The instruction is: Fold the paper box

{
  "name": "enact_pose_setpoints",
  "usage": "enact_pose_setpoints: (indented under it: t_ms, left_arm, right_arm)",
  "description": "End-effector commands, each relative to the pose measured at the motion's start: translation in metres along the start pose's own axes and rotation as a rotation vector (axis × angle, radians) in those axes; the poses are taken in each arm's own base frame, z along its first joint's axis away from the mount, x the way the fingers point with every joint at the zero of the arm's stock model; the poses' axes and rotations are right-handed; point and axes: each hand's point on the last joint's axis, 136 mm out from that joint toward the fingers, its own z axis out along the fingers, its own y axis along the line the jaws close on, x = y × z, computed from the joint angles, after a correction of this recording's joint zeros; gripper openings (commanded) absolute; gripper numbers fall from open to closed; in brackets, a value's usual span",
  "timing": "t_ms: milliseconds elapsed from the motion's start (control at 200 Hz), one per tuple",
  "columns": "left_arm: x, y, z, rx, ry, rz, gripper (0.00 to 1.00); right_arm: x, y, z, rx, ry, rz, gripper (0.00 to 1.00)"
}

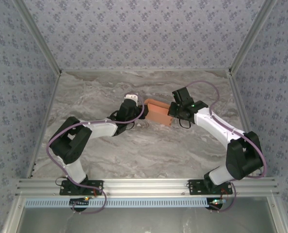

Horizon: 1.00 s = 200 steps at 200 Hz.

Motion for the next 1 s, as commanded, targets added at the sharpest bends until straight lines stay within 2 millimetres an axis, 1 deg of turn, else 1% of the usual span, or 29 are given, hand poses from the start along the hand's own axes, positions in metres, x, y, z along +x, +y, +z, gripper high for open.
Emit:
enact_pose_setpoints:
  t_ms: [0, 320, 455, 590, 660, 725, 859, 994]
  left_arm:
    - [0.046, 0.029, 0.0, -0.114, 0.153, 0.015, 0.29]
    - [0.047, 0.031, -0.002, -0.126, 0.148, 0.008, 0.29]
    - [0.048, 0.032, -0.002, -0.13, 0.152, 0.006, 0.29]
    - [0.049, 0.034, -0.002, -0.137, 0.152, 0.005, 0.29]
    - [0.049, 0.035, -0.001, -0.141, 0.152, 0.002, 0.29]
    - [0.048, 0.034, -0.001, -0.142, 0.151, 0.002, 0.29]
    - [0.05, 0.038, -0.001, -0.156, 0.152, -0.008, 0.29]
    - [0.051, 0.038, 0.0, -0.159, 0.154, -0.014, 0.29]
  right_arm:
    - [0.007, 0.007, 0.006, -0.026, 0.046, 0.038, 0.07]
    - [0.0, 0.012, 0.001, -0.06, 0.049, 0.06, 0.07]
    - [0.003, 0.011, 0.001, -0.057, 0.059, 0.066, 0.07]
    - [-0.001, 0.013, -0.005, -0.061, 0.049, 0.046, 0.07]
    - [0.0, 0.009, -0.005, -0.045, 0.05, 0.032, 0.07]
    - [0.006, 0.006, -0.001, -0.032, 0.065, 0.022, 0.07]
    - [0.02, -0.009, 0.007, 0.013, 0.085, 0.012, 0.07]
    - [0.026, -0.016, 0.012, 0.051, 0.07, -0.016, 0.07]
